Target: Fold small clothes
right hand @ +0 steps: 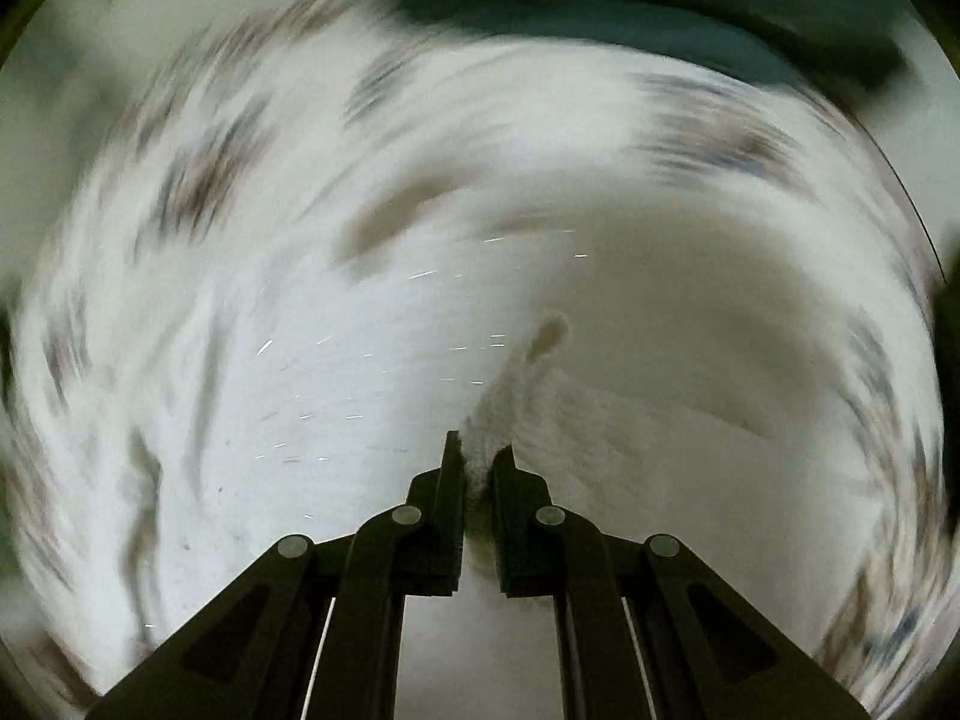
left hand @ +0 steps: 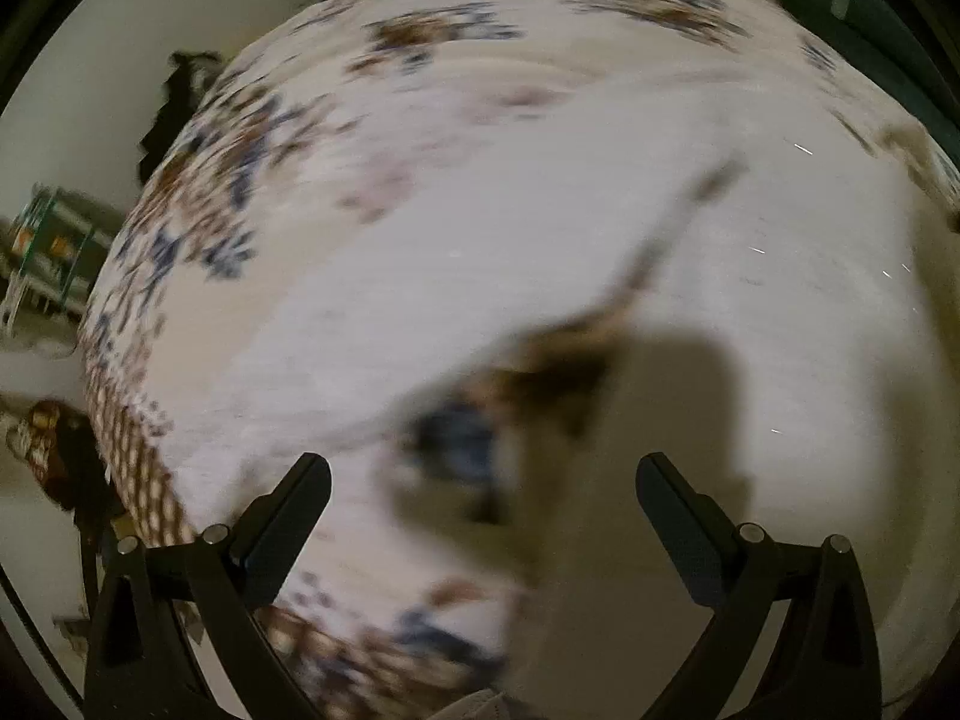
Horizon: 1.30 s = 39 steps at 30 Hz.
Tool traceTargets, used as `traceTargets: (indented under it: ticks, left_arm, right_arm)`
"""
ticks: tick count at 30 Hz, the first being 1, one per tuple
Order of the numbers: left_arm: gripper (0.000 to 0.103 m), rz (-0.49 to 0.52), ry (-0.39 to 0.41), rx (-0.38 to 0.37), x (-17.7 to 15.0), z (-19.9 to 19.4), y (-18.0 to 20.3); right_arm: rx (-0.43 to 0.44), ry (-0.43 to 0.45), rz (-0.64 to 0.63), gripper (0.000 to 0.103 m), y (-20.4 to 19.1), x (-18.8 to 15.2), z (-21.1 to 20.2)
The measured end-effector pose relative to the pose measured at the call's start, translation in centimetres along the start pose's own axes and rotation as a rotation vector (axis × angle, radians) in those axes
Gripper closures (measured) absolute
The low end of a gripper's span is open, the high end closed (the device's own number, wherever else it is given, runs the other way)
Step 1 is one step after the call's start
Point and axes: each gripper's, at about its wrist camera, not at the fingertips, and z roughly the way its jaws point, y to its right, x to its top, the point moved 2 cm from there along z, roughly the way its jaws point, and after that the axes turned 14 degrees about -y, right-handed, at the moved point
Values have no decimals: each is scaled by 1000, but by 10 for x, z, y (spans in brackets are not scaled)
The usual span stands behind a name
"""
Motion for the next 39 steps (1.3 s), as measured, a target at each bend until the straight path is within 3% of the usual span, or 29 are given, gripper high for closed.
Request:
traceTargets:
  ticks: [4,6,9,12,14,16,18,22,25,28,30,31,32,36,39]
  left_arm:
    - [0,-65,-6,15,10,11,-53]
    - [0,-86,-4,22,16,16,-78]
    - [0,-104,-7,22,26,24,-105]
    - [0,-131,-8,1,33,31,-127]
    - [0,-147,-21,-37,35,36,-142]
    - [0,-157,-35,-84,34,39,-158]
    - [0,-181,-54,-163,29,40,-176]
    - [0,-271,-91,-285,16,51,-208]
    - [0,-331,-161,-431,15,78,-214]
    - [12,-358,-182,-500,18,97,-201]
    - [45,-348,-141,-423,25,95,-190]
    - [79,-330,-132,-380,29,90,-187]
    - [95,-319,-118,-381,32,83,-188]
    - [97,-332,8,-405,55,35,-214]
    - [97,-322,119,-372,91,3,-243]
  right_arm:
    - [-92,-1,-227,96,-138,21,27]
    - [-79,9,-283,96,-195,22,29]
    - [-100,-11,-308,95,-230,19,40]
    - [-115,-56,-265,93,-226,22,54]
    - [-36,-112,-224,85,-212,22,51]
    - [60,-136,-173,55,-191,20,40]
    - [203,-133,-87,44,-152,5,17]
    - [254,-143,59,39,-85,-39,-7]
    - [259,-195,175,39,-38,-90,-4]
    - [222,-257,244,39,-11,-134,16]
    - [209,-297,282,39,-7,-155,30]
    - [206,-311,289,39,-5,-162,34]
    - [199,-321,290,39,-6,-170,36]
    - [182,-319,241,39,-19,-188,33]
    - [180,-297,189,39,-39,-190,31]
